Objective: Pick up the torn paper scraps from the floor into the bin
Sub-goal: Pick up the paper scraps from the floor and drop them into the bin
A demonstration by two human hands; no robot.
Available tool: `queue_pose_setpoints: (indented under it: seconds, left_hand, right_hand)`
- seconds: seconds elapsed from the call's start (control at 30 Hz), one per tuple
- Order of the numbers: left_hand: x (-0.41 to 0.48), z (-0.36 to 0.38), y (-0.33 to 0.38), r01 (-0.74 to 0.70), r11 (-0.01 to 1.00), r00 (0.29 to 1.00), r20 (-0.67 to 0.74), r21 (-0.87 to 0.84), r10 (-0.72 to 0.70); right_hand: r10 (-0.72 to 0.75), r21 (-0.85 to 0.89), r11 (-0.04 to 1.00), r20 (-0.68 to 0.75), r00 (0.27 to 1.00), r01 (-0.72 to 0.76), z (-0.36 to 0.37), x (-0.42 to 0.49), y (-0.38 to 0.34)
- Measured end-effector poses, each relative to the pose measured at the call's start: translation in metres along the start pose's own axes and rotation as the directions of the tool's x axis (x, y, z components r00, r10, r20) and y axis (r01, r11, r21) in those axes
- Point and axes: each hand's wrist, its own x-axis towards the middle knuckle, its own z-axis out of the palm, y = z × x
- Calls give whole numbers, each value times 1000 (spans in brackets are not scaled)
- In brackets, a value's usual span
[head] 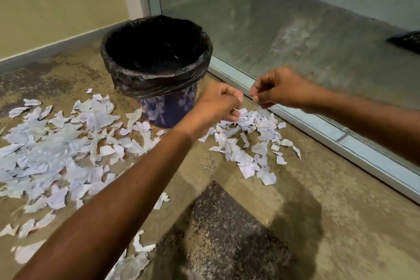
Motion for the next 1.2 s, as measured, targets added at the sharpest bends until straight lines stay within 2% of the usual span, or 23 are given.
queue_pose_setpoints:
  seconds: [0.13,0.23,0.3,0.37,0.43,0.5,0.57,0.6,0.67,0.8,0.9,1.03,1.13,1.2]
  left_hand:
    - [2,20,-76,92,979,995,27,180,-98]
    - [5,26,-117,72,912,997,-2,403,-78]
    - [9,27,-142,-18,814,999,-13,580,31]
    - [17,31,-164,-56,747,995,-21,663,93]
    - [25,36,-173,-17,678,1000,-4,735,30]
    - [31,44,-176,36,569,994,31,821,-108]
    - [34,52,-181,32,477,989,41,879,-142]
    - [36,54,-184,27,467,993,31,884,-116]
    - [39,59,-189,28,487,999,-7,873,-46]
    - [46,60,-193,1,506,997,-43,862,71]
    - [49,57,-193,-9,542,992,-63,840,113]
    - [42,49,-192,-4,640,981,-122,768,153]
    - [34,41,-192,-21,693,972,-147,720,181]
    - [30,33,-190,-6,740,972,-171,673,163]
  right_hand:
    - [109,-6,994,22,994,-109,33,-36,81]
    - [189,-9,982,50,981,-189,67,-54,133]
    - [130,-131,984,60,990,-122,90,-59,162]
    - [101,-284,956,108,989,-67,111,-65,182]
    - [114,-429,903,170,979,-31,129,-73,192]
    - [111,-523,852,192,975,6,143,-75,202]
    - [78,-489,872,160,984,11,151,-73,211]
    - [57,-433,901,120,991,0,154,-72,216]
    - [14,-343,940,40,999,1,159,-71,223]
    - [-55,-296,954,-40,998,41,165,-65,231]
    - [-50,-192,981,-112,992,28,164,-59,232]
    - [-32,-55,998,-240,970,19,159,-51,218]
    - [160,-178,968,-97,982,-175,158,-42,207]
    - [218,-279,936,-13,976,-213,163,-37,206]
